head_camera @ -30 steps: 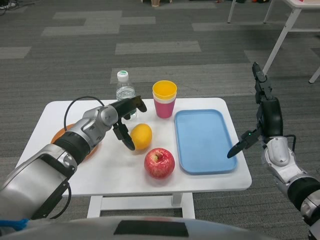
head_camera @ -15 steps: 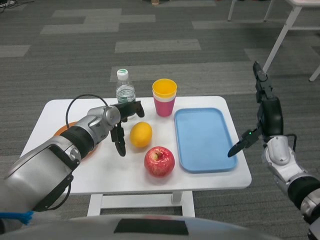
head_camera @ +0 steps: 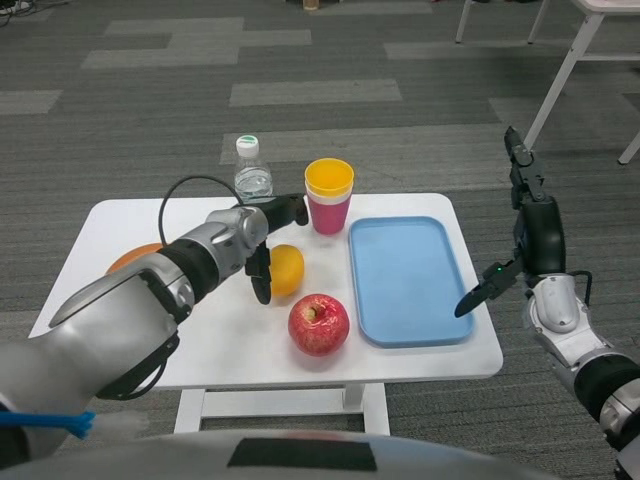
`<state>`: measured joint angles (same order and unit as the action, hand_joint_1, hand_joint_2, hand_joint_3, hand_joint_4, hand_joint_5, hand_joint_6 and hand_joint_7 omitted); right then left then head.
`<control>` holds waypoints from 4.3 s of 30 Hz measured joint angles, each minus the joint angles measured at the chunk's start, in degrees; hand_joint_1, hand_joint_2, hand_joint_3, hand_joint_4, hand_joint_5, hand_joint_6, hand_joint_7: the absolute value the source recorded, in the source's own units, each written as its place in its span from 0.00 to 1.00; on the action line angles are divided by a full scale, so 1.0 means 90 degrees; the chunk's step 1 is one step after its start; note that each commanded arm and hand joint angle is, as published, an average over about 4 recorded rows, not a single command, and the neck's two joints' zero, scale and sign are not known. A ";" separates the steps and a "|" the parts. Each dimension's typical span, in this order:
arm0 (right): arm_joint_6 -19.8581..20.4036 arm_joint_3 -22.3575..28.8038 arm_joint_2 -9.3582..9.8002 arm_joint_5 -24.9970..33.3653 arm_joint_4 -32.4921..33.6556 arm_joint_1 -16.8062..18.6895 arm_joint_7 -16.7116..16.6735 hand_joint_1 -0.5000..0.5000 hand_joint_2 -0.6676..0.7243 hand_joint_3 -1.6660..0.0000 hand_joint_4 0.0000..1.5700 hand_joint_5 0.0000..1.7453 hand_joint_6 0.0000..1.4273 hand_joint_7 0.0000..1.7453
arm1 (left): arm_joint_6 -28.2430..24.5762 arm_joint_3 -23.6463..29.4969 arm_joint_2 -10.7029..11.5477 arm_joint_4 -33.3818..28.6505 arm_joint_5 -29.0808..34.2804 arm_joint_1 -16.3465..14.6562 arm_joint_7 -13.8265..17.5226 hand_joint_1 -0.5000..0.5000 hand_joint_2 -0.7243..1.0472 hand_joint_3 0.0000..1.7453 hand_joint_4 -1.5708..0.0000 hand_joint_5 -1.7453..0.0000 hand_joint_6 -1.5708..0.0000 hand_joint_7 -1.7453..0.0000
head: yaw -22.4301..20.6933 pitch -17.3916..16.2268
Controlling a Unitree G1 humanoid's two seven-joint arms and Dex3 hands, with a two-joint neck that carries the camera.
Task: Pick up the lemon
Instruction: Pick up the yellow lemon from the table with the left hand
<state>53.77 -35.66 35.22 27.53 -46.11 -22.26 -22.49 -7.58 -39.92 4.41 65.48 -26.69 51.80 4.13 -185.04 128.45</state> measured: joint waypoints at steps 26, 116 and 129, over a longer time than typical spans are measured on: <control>-0.0001 -0.0007 -0.0107 0.0040 -0.0133 0.0001 0.0000 0.04 0.91 1.00 0.11 0.00 0.00 0.00 | 0.0227 -0.3016 -0.0644 0.1429 0.2659 0.0496 -0.1007 0.00 0.94 0.04 1.00 0.35 0.92 0.36 | -0.0043 -0.0028; -0.0001 0.0077 -0.0146 0.0084 -0.0138 0.0012 0.0000 0.04 0.91 1.00 0.13 0.00 0.00 0.00 | 0.1196 -0.5925 -0.0602 0.2708 0.6598 -0.0025 -0.1237 0.00 0.95 0.05 1.00 0.29 0.51 0.08 | -0.0410 -0.0327; 0.0000 0.0135 -0.0150 0.0093 -0.0144 0.0055 0.0000 0.04 0.91 1.00 0.13 0.00 0.00 0.00 | 0.3454 -0.2683 -0.0201 0.2626 0.6651 -0.0736 -0.1252 0.00 0.95 0.05 1.00 0.31 0.38 0.12 | -0.0448 -0.0368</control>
<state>53.78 -34.45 33.87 28.37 -47.41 -21.76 -22.48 23.51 -64.07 2.60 89.12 33.17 45.17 -7.14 -189.07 125.13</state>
